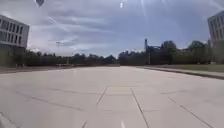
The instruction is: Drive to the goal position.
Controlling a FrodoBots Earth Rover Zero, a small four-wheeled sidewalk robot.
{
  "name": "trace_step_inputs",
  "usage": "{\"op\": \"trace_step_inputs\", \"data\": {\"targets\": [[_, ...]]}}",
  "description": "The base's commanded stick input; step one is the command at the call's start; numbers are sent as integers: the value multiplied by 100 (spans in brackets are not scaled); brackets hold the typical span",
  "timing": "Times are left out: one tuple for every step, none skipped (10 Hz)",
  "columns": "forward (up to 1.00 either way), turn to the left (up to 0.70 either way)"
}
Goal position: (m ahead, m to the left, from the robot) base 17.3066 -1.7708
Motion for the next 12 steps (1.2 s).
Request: {"op": "trace_step_inputs", "data": {"targets": [[50,0],[50,0],[50,0],[50,0],[50,0],[50,0],[50,0],[50,0],[50,0],[50,0],[50,0],[50,0]]}}
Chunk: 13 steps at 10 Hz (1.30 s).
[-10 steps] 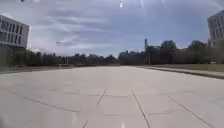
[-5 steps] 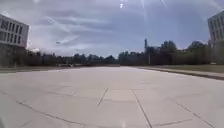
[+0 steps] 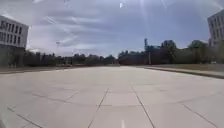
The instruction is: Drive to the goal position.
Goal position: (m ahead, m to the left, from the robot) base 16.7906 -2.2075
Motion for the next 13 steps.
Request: {"op": "trace_step_inputs", "data": {"targets": [[50,0],[50,0],[50,0],[50,0],[50,0],[50,0],[50,0],[50,0],[50,0],[50,0],[50,0],[50,0],[50,0]]}}
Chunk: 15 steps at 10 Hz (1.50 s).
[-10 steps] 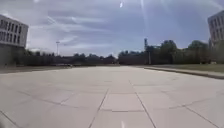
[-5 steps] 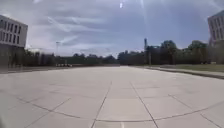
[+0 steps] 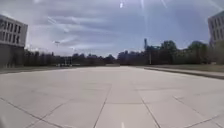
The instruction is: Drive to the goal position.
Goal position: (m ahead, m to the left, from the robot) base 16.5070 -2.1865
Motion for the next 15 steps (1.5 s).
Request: {"op": "trace_step_inputs", "data": {"targets": [[50,0],[50,0],[50,0],[50,0],[50,0],[50,0],[50,0],[50,0],[50,0],[50,0],[50,0],[50,0],[50,0],[50,0],[50,0]]}}
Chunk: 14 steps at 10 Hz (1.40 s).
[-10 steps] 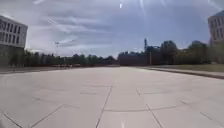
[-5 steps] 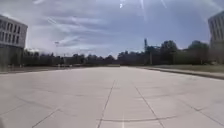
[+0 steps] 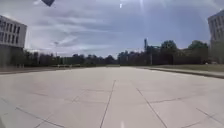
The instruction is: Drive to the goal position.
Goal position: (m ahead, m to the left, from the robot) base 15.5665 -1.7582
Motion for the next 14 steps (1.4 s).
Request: {"op": "trace_step_inputs", "data": {"targets": [[50,0],[50,0],[50,0],[50,0],[50,-1],[50,-21],[50,-38],[50,-28],[50,-7],[50,0],[50,0],[50,0],[50,0],[50,0]]}}
